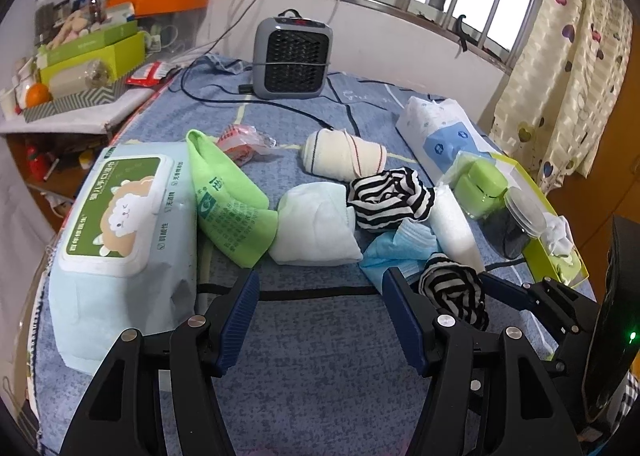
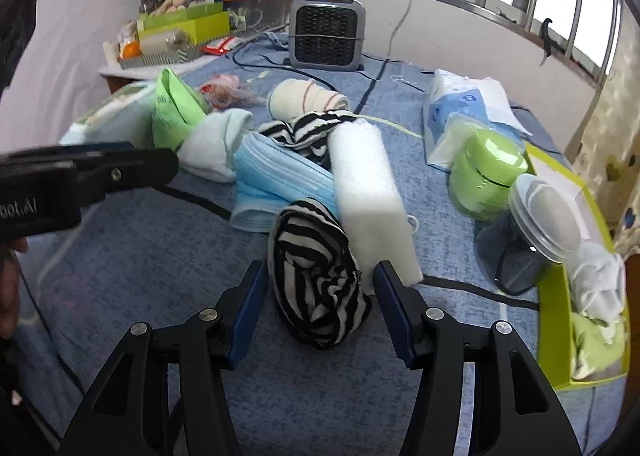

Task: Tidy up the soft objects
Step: 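Move both grippers back to the pile and grasp the striped sock with the right gripper, then lift the striped sock with the right gripper while the left gripper grasps the blue face mask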

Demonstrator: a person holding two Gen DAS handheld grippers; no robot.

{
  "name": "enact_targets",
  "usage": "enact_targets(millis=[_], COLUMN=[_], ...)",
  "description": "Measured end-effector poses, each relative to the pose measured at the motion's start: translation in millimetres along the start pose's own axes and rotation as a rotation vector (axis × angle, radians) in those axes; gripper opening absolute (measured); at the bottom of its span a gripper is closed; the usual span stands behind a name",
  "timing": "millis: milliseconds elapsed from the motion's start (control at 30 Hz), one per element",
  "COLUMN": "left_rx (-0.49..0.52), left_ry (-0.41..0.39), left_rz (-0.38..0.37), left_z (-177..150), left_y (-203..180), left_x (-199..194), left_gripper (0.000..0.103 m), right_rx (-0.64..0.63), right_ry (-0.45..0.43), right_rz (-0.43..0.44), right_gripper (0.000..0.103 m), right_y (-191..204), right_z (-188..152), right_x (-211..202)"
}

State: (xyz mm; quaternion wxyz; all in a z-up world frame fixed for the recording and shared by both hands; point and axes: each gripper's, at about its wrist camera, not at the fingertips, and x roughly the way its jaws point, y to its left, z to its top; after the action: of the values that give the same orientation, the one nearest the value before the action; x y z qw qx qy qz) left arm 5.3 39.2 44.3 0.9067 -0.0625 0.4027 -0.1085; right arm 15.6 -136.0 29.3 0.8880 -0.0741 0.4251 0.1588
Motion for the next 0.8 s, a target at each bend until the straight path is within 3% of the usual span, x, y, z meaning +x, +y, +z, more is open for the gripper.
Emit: enact_targets(millis=[167, 367, 800], left_rx=[0.014, 0.038, 0.141], left_ry=[0.008, 0.019, 0.027], left_rz=[-0.010, -0.021, -0.080], left_z=[1.3, 3.7, 13.2], left_y=[-5.0, -11.9, -41.8], left_x=[5.1, 12.0, 30.5], left_gripper=[0.064, 0.064, 0.064], right_rx=[0.008, 0.043, 0.173], right_ry=[-0.002, -0.016, -0.026], right_rz=[-0.037, -0.013, 0.122], right_gripper=[0.029, 0.017, 0.013], right_y=[-5.9, -11.9, -39.1], right_z=[-1.6, -6.1, -25.0], right_x=[-1.9, -10.5, -32.5])
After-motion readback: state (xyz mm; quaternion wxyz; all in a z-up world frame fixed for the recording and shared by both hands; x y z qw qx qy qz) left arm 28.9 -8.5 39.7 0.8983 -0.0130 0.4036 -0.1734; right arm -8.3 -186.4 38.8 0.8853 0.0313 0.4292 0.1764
